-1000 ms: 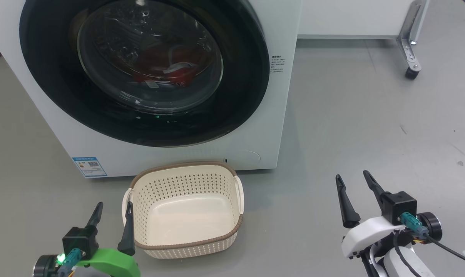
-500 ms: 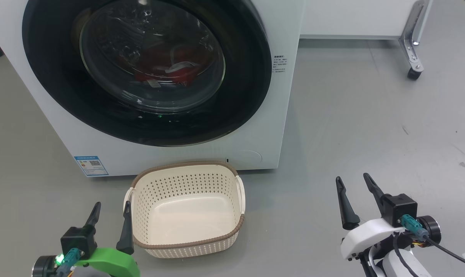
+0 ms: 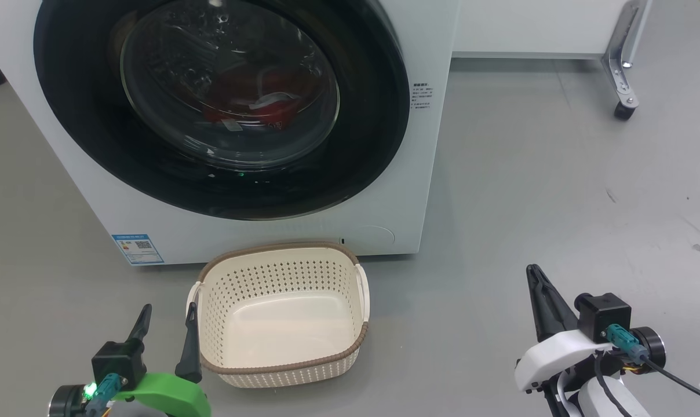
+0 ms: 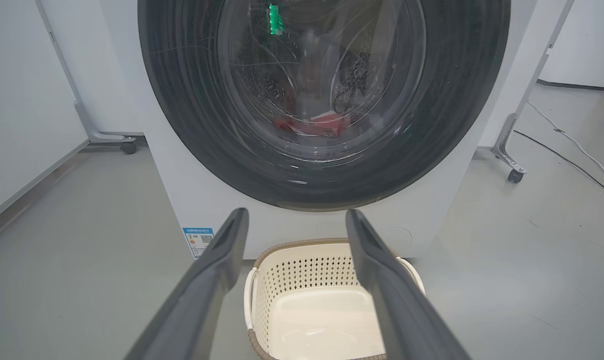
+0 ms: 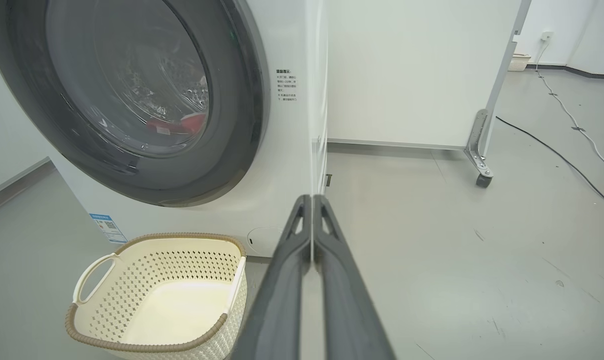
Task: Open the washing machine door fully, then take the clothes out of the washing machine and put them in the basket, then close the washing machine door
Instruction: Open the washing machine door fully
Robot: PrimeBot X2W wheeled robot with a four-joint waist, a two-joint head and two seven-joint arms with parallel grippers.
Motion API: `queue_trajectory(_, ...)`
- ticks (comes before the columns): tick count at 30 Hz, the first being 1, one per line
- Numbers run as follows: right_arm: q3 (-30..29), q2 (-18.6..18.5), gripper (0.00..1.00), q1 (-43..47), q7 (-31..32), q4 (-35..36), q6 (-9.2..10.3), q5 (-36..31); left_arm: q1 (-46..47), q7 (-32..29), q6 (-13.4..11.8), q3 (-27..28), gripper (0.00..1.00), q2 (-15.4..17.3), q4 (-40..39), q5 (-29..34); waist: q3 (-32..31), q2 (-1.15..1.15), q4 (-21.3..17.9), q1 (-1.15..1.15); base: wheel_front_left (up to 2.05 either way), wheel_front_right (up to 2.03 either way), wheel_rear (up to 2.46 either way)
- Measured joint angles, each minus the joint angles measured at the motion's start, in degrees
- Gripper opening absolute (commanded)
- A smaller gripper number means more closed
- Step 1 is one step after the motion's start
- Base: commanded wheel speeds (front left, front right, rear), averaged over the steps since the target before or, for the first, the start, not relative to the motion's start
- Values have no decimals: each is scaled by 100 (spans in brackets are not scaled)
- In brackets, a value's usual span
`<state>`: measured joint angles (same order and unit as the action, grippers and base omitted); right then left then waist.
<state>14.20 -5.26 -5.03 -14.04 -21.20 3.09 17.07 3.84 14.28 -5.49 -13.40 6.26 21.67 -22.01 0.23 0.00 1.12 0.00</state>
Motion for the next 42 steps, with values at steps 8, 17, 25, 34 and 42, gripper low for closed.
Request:
queue_trajectory(8, -73, 12, 0, 3, 0, -1, -53, 0, 1, 0, 0, 14, 100, -14, 0, 12, 9, 0, 27, 0, 0, 0, 0)
queue_trajectory(17, -114, 70, 0, -59, 0, -13, -369, 243, 121, 0, -1, 22, 100, -18, -65, 38, 187, 0, 62, 0, 0, 0, 0)
queue_trajectory(25, -378, 198, 0, -503, 30, -74, -809, 1276, 356, 1, 0, 21, 100, -32, -232, 44, 505, 0, 114, 0, 0, 0, 0)
queue_trajectory(34, -1005, 264, 0, -1250, 604, -135, -965, 3451, 644, 10, 25, -1, 100, -54, -447, 98, 964, 0, 195, 0, 0, 0, 0)
queue_trajectory(42, -1203, 240, 0, -2178, 1455, -88, -976, 5734, 989, 16, 83, -31, 100, -100, -676, 203, 1449, 0, 294, 0, 0, 0, 0)
